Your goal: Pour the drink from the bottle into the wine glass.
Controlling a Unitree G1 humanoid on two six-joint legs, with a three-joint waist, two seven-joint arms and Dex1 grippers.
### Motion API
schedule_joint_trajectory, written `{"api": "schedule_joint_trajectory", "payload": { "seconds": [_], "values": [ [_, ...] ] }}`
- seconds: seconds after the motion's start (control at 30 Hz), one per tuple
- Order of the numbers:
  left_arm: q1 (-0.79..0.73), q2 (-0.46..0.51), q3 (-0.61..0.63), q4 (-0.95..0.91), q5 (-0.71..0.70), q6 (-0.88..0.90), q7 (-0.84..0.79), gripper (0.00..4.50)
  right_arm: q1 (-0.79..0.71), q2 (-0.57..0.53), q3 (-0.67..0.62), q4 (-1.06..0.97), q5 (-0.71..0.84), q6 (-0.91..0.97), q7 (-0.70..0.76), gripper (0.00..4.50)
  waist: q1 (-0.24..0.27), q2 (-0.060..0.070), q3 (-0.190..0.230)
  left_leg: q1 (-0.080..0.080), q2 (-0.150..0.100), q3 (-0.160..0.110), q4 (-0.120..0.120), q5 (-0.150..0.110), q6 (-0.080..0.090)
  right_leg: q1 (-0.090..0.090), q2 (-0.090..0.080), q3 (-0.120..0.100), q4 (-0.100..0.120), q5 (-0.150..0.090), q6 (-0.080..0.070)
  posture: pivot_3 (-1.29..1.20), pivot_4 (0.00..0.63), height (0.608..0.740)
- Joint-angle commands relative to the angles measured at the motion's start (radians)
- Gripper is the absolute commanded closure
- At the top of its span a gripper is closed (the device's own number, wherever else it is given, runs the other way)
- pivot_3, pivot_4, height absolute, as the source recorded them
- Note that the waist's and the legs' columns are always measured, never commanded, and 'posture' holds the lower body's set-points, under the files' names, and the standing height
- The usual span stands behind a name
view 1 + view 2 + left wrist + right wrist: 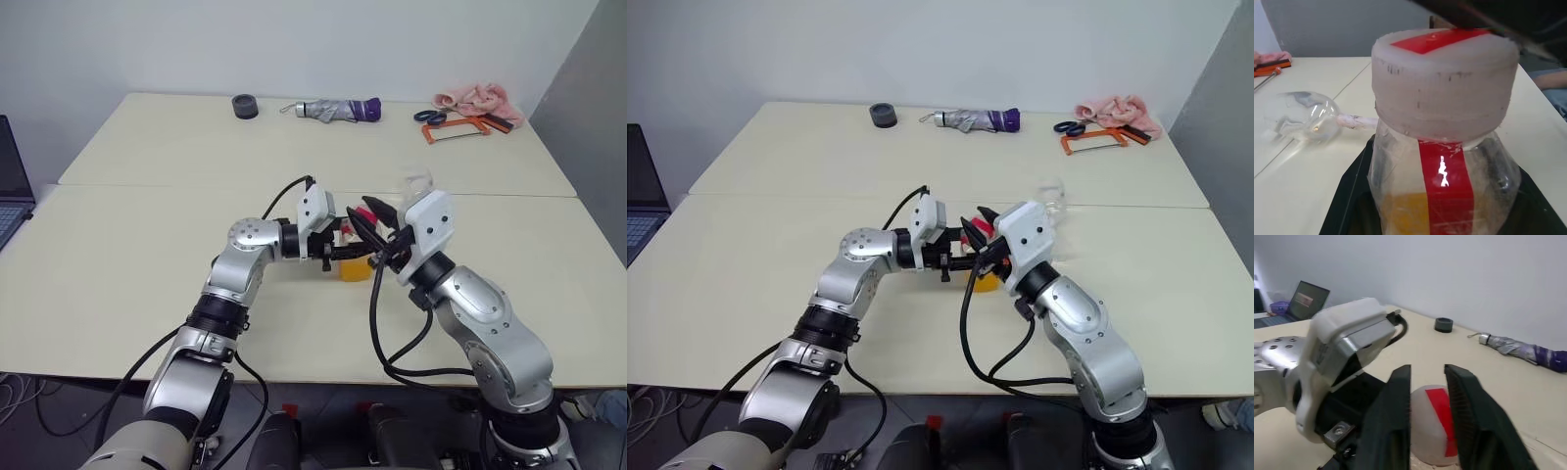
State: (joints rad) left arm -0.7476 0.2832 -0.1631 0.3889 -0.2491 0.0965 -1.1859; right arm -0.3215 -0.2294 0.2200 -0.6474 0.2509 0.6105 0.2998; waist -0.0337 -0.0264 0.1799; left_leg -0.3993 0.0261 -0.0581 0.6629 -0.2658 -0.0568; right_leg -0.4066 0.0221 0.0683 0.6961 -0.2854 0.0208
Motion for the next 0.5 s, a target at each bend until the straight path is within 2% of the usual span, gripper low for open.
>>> {"api": "schedule_joint_trajectory", "payload": {
  "seconds": [0.03,0.17,0.3,0.4,0.5],
  "values": [
    [-0.039,-0.001,0.013,-0.054,-0.036,0.0,-0.026,2.66,-0.002,-0.019,0.002,0.026,0.063,-0.016,0.095,4.5,0.0,0.0,0.0,0.0,0.0,0.0,0.0,0.0,0.0,0.0,0.0,0.0,0.0,0.0,0.0,0.0,0.15,0.74],
    [-0.041,0.01,0.017,-0.065,-0.04,0.007,-0.035,2.66,-0.07,-0.066,-0.023,0.113,0.082,-0.06,0.202,4.5,-0.001,0.0,0.0,0.0,0.0,0.0,0.0,0.0,0.0,0.0,0.0,0.0,0.0,0.0,0.0,0.0,0.15,0.74],
    [-0.034,0.019,0.024,-0.072,-0.037,0.006,-0.022,2.66,-0.07,-0.066,-0.101,0.079,0.153,-0.082,0.222,4.5,0.0,0.0,0.0,0.0,0.0,-0.001,0.0,0.0,0.0,0.0,0.0,-0.001,0.0,0.0,0.0,0.0,0.15,0.74],
    [-0.028,0.026,0.026,-0.075,-0.033,0.006,-0.018,2.66,-0.012,-0.066,-0.143,-0.027,0.238,-0.06,0.218,3.96,0.001,0.0,0.0,-0.001,0.0,-0.001,0.0,0.0,0.0,0.0,0.0,-0.001,-0.001,0.0,0.0,0.0,0.15,0.74],
    [-0.028,0.031,0.025,-0.071,-0.033,0.004,-0.018,2.66,0.037,-0.081,-0.139,-0.11,0.284,-0.026,0.207,2.92,0.001,0.0,0.0,-0.001,0.0,-0.001,0.0,0.0,0.0,0.0,-0.001,-0.001,-0.001,0.0,0.0,0.0,0.15,0.74]
  ]
}}
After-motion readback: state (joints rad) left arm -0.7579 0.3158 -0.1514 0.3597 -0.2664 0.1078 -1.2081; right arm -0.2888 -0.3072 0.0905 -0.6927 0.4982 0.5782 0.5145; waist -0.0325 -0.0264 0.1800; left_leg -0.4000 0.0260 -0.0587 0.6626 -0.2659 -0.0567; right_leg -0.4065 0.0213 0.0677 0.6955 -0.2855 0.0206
